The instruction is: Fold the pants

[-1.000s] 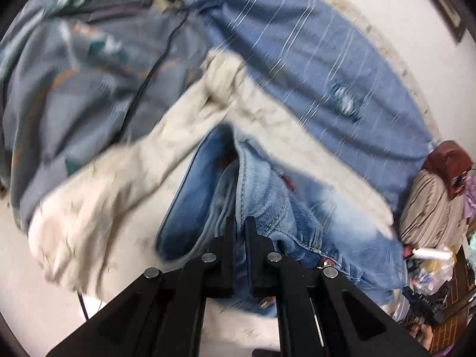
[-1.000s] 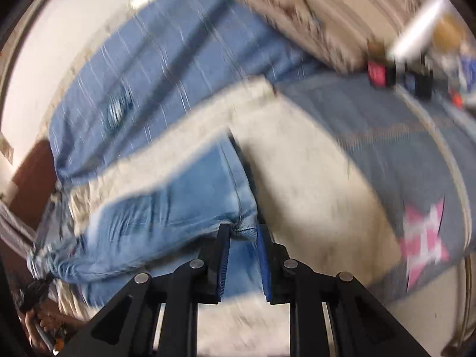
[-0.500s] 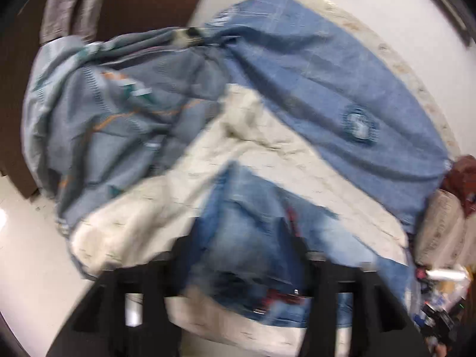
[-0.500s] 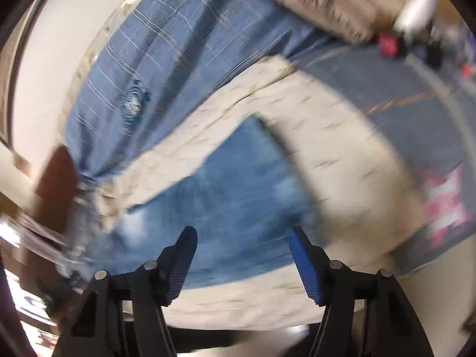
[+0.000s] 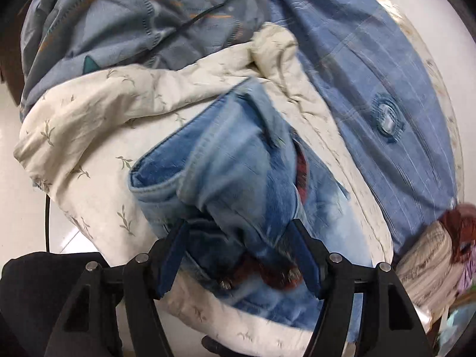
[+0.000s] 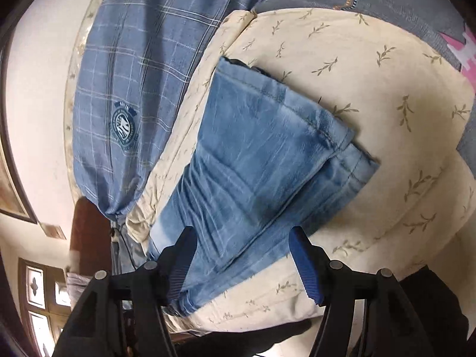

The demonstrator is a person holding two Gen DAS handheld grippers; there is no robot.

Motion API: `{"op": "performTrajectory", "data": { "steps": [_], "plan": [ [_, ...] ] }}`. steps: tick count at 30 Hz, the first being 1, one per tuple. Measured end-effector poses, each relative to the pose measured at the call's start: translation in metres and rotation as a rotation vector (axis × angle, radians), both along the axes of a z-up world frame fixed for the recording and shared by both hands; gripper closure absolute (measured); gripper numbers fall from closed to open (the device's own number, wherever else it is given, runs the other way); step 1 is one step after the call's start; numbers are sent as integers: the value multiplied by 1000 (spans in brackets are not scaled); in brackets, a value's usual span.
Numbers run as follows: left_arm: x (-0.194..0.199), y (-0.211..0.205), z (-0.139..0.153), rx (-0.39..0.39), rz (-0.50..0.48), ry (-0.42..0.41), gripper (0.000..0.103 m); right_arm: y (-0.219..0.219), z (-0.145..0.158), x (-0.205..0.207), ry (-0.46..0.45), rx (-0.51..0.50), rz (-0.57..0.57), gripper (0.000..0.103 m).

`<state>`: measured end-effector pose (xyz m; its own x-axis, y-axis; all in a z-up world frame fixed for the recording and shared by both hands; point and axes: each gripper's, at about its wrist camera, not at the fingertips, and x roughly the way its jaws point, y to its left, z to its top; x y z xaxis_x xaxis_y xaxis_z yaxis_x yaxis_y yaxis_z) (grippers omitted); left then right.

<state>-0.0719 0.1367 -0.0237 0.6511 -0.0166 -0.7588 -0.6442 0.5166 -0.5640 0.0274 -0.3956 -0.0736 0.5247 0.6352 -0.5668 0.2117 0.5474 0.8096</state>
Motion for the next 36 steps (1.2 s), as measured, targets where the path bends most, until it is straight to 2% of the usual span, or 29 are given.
{"op": "performTrajectory", "data": {
  "steps": [2, 3, 4, 6, 9, 10, 12, 14, 15, 17, 19, 21, 22, 23, 24, 25, 26, 27, 29, 34, 36],
  "plan": [
    [2, 6, -5, -6, 27, 2, 40, -6, -2, 2, 3, 16, -48, 36],
    [3, 10, -9, -13, 37, 19, 60, -8, -3, 4, 3, 17, -60, 36],
    [4, 14, -14, -34, 34, 30, 70, -11, -8, 6, 20, 26, -88, 36],
    [4, 15, -16, -31, 24, 32, 74, -14, -13, 10, 22, 59, -100, 36],
    [6, 13, -11, 10, 1, 25, 83, -18, -18, 15, 29, 21, -148, 37],
    [7, 13, -7, 29, -4, 21, 86, -20, -20, 17, 32, 15, -162, 41],
    [7, 13, 5, 68, -11, 4, 88, -17, -16, 22, 17, -38, -146, 79],
    [2, 9, 26, 145, -36, -29, 88, -15, -5, 23, -8, -116, -126, 91],
    [1, 8, 36, 181, -45, -49, 88, -14, 4, 21, -35, -149, -120, 95],
    [-8, 0, 55, 270, -70, -87, 88, -12, 25, 13, -101, -226, -118, 95],
    [-17, -6, 54, 320, -89, -72, 87, -11, 32, 8, -116, -278, -93, 95],
    [-12, -8, 32, 329, -114, 13, 83, -10, 23, 6, -76, -373, -65, 94],
    [-3, -6, 8, 288, -138, 100, 81, -8, 13, 10, -35, -397, -34, 93],
    [-1, -2, -7, 247, -136, 146, 77, -4, -2, 17, 41, -402, 9, 91],
    [-1, 2, -19, 210, -137, 184, 70, -3, -9, 18, 62, -388, 24, 90],
    [-4, 8, -23, 185, -127, 183, 65, -3, -7, 16, 48, -394, 19, 89],
    [-8, 10, -19, 185, -110, 170, 59, -4, 0, 14, 26, -401, 17, 81],
    [-11, 13, -13, 191, -92, 159, 48, -5, 5, 13, 13, -399, 15, 64],
    [-21, 18, 9, 219, -70, 103, 45, -10, 20, 8, -23, -403, -19, 35],
    [-52, 13, 53, 392, 16, 4, 44, -6, 60, -12, -157, -466, -53, 35],
    [-45, 4, 60, 442, -48, -34, 44, 4, 72, -13, -219, -479, -30, 35]
  ]
}}
